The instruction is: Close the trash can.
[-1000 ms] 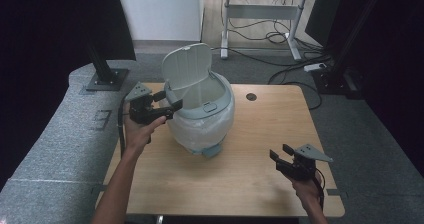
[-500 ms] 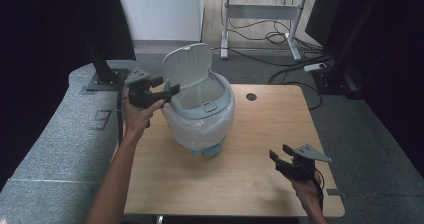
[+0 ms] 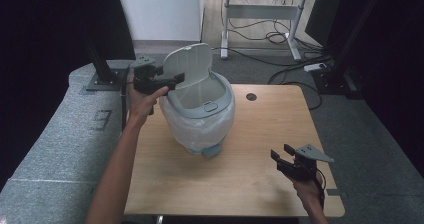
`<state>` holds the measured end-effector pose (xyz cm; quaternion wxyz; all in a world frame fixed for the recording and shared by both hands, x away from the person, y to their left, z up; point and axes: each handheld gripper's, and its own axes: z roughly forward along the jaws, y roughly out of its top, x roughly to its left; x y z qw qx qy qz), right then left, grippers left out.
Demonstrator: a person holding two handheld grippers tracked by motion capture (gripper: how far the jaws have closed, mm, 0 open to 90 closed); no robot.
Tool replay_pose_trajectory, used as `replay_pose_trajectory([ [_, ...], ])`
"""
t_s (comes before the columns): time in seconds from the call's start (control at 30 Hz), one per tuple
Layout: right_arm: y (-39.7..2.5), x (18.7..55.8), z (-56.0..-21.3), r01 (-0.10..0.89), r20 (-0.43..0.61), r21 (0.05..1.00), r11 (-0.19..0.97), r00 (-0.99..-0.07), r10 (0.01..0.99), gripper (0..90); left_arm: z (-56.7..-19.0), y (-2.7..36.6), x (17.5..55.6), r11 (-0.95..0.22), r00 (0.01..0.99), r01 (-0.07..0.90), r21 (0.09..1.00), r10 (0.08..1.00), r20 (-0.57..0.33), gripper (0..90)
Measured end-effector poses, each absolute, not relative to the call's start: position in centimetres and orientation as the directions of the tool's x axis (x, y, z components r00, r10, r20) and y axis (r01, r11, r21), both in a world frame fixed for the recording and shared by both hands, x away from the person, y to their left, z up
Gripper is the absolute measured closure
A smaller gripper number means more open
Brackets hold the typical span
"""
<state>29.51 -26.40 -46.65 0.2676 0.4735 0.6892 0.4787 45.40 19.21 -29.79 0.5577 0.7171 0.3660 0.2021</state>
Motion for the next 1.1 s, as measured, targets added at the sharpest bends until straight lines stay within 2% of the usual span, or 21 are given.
replay_pose_trajectory([
  [0.23,-26.4,29.5,-46.6,0.392,0.085,0.915,0.091,-0.409,0.909,40.7,-29.9,18.1,43.5,-0.166,0.723,0.256,0.952,0.687,-0.074,22.5],
  [0.5,-26.0,29.5,-46.8,0.396,0.076,0.912,0.106,-0.417,0.906,40.7,-31.2,16.5,41.6,-0.2,0.745,0.287,0.937,0.662,-0.086,17.4],
  [0.73,-25.6,29.4,-46.9,0.4,0.073,0.909,0.114,-0.422,0.904,40.6,-32.5,14.3,42.1,-0.223,0.709,0.343,0.912,0.699,-0.096,16.3],
  [0.83,-25.6,29.5,-47.0,0.404,0.074,0.908,0.114,-0.42,0.904,40.6,-32.9,12.9,42.3,-0.279,0.655,0.329,0.902,0.756,-0.005,20.0],
  [1.0,-25.7,29.4,-47.0,0.403,0.076,0.908,0.111,-0.42,0.904,40.6,-33.2,11.4,42.4,-0.257,0.617,0.317,0.913,0.787,0.007,20.8],
  [1.1,-25.7,29.4,-46.9,0.402,0.076,0.909,0.111,-0.42,0.904,40.6,-32.7,10.8,42.1,-0.287,0.59,0.334,0.898,0.807,0.039,21.7],
])
